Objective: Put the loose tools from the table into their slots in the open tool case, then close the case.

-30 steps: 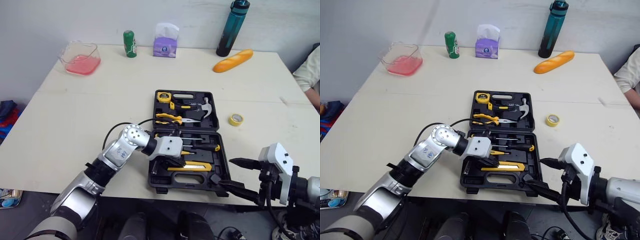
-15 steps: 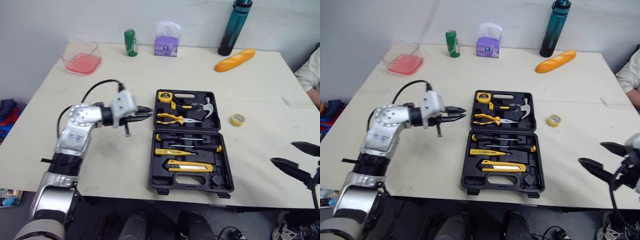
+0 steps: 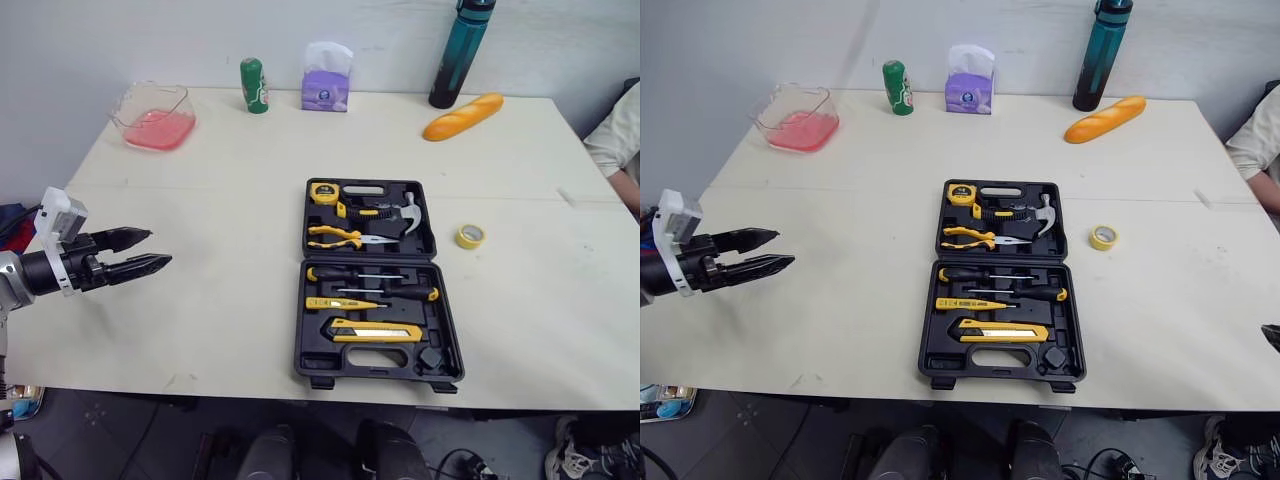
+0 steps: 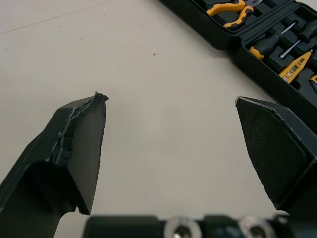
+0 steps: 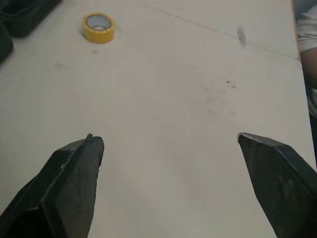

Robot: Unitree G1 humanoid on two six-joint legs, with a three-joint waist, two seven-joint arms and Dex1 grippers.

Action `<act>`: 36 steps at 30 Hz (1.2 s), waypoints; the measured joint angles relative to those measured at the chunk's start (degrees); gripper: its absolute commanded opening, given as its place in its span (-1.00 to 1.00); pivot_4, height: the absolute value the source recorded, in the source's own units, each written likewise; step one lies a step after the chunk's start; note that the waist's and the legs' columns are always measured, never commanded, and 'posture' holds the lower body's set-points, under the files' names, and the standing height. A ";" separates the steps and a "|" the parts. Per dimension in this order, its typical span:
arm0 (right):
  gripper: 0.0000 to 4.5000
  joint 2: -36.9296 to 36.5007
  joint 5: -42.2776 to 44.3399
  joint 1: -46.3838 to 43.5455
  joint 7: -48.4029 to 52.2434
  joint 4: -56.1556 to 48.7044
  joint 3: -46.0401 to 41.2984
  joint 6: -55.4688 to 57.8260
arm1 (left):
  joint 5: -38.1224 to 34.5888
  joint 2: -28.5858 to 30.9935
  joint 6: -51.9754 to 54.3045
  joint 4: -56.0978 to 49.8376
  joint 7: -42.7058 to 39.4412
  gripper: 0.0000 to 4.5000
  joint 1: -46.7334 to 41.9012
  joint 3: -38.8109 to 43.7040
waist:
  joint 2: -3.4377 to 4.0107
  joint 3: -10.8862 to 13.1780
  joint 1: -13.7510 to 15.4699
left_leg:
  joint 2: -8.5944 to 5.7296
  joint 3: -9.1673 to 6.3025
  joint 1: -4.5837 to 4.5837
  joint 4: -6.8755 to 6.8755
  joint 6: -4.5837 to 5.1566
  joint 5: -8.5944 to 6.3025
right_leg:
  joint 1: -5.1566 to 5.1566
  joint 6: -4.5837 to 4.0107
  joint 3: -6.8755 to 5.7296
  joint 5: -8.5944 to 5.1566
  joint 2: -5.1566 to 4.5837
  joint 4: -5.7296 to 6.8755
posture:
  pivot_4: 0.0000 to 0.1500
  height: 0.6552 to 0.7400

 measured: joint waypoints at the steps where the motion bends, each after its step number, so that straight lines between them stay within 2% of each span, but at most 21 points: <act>1: 1.00 -0.64 -0.02 -0.83 0.22 0.00 1.20 0.01 | 0.00 -0.05 -0.29 -0.56 -0.31 0.95 -0.02 -0.86 | 0.02 0.01 -0.04 | 0.00 0.01 0.00 -0.01 -0.02 -0.01 | -0.01 0.00 0.00 0.00 0.00 0.01 | 1.00 1.00; 5: 1.00 -6.03 -0.46 -7.20 1.22 1.64 8.42 0.13 | -0.39 -1.55 0.39 -6.10 -1.63 0.95 -1.72 -5.57 | 0.21 0.14 -0.20 | -0.02 0.17 0.06 0.00 0.01 0.00 | -0.02 0.01 0.13 0.01 -0.01 0.07 | 1.00 1.00; 9: 1.00 -16.13 -0.31 -22.87 2.61 4.09 21.64 0.50 | -2.32 -6.28 2.29 -14.11 -1.84 0.95 -9.43 -12.09 | 0.38 0.27 -0.28 | 0.01 0.27 -0.03 -0.07 -0.03 0.14 | -0.25 -0.02 0.22 -0.01 0.10 0.14 | 1.00 1.00; 13: 1.00 -19.16 -3.47 -43.49 6.87 10.37 40.68 -0.78 | -4.04 -11.96 4.52 -15.92 -0.47 0.95 -18.45 -15.77 | 0.31 0.31 -0.30 | 0.02 0.41 -0.34 -0.04 -0.03 0.29 | -0.58 -0.03 0.20 -0.01 0.63 0.20 | 1.00 1.00; 15: 1.00 -16.89 -8.97 -57.07 11.11 16.12 53.20 -1.44 | -4.13 -14.73 4.58 -15.67 -0.55 0.95 -21.94 -18.16 | 0.27 0.34 -0.61 | 0.00 0.59 -0.38 0.05 0.02 0.31 | -0.64 0.06 0.13 0.05 0.70 0.20 | 1.00 1.00; 17: 1.00 -13.94 -14.25 -66.37 15.22 21.39 62.70 -3.08 | -4.11 -16.97 4.15 -15.82 -1.13 0.95 -23.76 -20.73 | 0.26 0.35 -0.81 | 0.02 0.59 -0.53 0.10 0.03 0.31 | -0.74 0.07 0.11 0.06 0.72 0.19 | 1.00 1.00; 23: 1.00 -5.89 -29.11 -82.36 21.63 39.78 78.06 -12.15 | -3.84 -21.18 3.46 -15.23 -0.67 0.95 -25.40 -23.19 | 0.19 0.42 -0.99 | 0.04 0.42 -0.96 0.27 0.03 0.32 | -0.99 0.07 -0.11 0.06 0.73 0.20 | 1.00 1.00; 29: 1.00 2.49 -39.84 -91.40 19.92 57.63 83.67 -22.58 | -3.61 -22.86 3.16 -15.32 0.46 0.95 -27.33 -23.50 | 0.19 0.42 -1.15 | 0.04 0.35 -0.98 0.32 0.04 0.33 | -0.99 0.07 -0.14 0.07 0.71 0.26 | 1.00 1.00; 36: 1.00 8.72 -45.94 -95.78 15.63 71.45 85.16 -28.19 | -3.36 -23.60 3.16 -15.51 0.15 0.95 -27.28 -25.36 | 0.21 0.43 -1.85 | 0.07 0.30 -1.00 0.31 0.03 0.33 | -0.99 0.07 -0.15 0.06 0.73 0.26 | 1.00 1.00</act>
